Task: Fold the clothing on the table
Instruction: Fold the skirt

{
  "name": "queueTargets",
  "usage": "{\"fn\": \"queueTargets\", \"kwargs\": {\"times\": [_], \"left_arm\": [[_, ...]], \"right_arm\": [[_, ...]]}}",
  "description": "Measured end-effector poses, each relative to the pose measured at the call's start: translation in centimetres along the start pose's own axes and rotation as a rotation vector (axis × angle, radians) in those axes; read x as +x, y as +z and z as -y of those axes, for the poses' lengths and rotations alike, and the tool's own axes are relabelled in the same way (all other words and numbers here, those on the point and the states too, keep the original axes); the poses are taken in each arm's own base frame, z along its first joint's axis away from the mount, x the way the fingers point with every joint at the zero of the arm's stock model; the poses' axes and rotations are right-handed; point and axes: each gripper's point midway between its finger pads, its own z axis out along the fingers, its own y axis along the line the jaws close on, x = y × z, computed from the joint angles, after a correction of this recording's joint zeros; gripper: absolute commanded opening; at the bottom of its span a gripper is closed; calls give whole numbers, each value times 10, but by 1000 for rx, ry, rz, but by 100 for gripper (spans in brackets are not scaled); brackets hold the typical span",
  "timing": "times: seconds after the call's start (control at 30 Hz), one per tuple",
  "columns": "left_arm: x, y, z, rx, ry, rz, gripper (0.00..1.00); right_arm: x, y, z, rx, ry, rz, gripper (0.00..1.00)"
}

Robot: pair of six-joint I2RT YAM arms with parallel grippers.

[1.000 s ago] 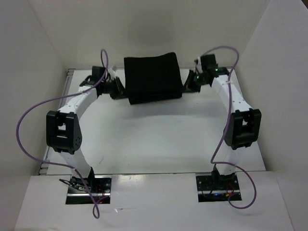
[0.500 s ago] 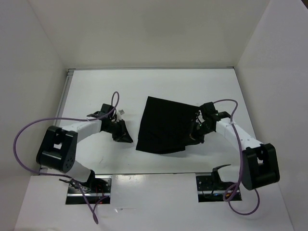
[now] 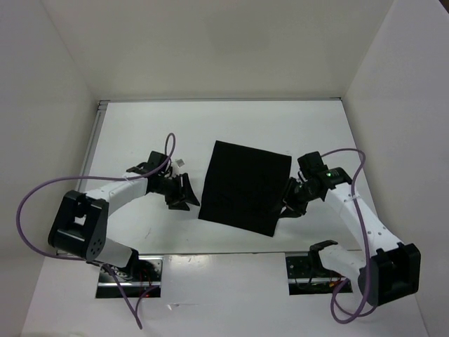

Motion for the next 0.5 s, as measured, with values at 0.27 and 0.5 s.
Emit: {"fn": "queueTargets", "kwargs": {"times": [0.27,0.5], "left_arm": [[8,33,-11,-34,16,-71,60],[5,54,-9,-25,4,-107,13]], "right_arm": [[30,6,17,41,139,-30,46],[25,7,17,49,224,6,46]]}}
